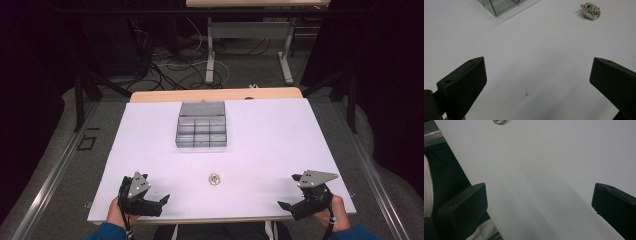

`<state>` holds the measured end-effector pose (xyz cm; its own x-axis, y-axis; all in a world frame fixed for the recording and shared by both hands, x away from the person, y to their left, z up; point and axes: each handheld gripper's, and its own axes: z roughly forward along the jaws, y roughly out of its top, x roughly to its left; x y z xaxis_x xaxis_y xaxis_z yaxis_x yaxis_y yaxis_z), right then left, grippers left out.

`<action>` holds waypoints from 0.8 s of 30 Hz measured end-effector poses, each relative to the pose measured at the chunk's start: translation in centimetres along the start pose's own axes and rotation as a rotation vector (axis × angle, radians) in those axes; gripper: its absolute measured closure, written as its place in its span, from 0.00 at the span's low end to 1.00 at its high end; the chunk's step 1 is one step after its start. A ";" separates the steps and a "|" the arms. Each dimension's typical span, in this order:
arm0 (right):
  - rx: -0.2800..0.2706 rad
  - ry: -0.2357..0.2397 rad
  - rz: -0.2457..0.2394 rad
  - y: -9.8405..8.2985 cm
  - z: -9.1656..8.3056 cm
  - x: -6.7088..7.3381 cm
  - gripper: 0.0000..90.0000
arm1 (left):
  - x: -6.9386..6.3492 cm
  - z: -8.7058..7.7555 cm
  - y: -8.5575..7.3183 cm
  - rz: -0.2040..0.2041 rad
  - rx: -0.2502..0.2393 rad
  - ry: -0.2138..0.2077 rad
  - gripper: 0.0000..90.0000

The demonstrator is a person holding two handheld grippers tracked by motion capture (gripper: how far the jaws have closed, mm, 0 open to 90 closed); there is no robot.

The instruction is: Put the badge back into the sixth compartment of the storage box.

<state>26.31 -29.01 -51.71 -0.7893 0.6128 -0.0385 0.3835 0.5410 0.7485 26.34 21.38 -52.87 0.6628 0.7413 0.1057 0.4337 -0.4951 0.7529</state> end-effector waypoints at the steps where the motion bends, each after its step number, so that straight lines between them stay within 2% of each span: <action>1: 0.003 0.004 0.012 0.0 0.0 0.1 0.00 | 0.0 0.1 0.1 0.002 0.002 0.000 0.01; 9: 0.002 0.010 0.020 0.0 0.2 -0.1 0.00 | 0.0 0.4 0.6 0.004 0.016 -0.008 0.01; 10: 0.011 0.013 0.017 0.0 0.2 -0.1 0.00 | 0.0 0.5 0.7 0.016 0.022 -0.009 0.01; 11: 0.014 0.018 0.014 0.1 0.3 -0.1 0.00 | -0.2 0.6 0.8 0.008 0.027 -0.014 0.01; 18: 0.023 0.028 0.008 0.0 0.4 -0.3 0.00 | -0.6 1.4 1.9 0.017 0.024 -0.026 0.01; 19: 0.020 0.024 0.007 0.0 0.4 -0.3 0.00 | -0.6 1.4 2.1 0.028 0.029 -0.027 0.01; 24: 0.018 0.023 0.012 0.0 0.4 -0.3 0.00 | -0.9 2.0 2.6 0.020 0.020 -0.023 0.01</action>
<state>26.71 -28.98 -51.98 -0.7955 0.6058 -0.0140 0.4016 0.5444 0.7364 28.09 18.48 -52.29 0.6850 0.7208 0.1057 0.4322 -0.5189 0.7375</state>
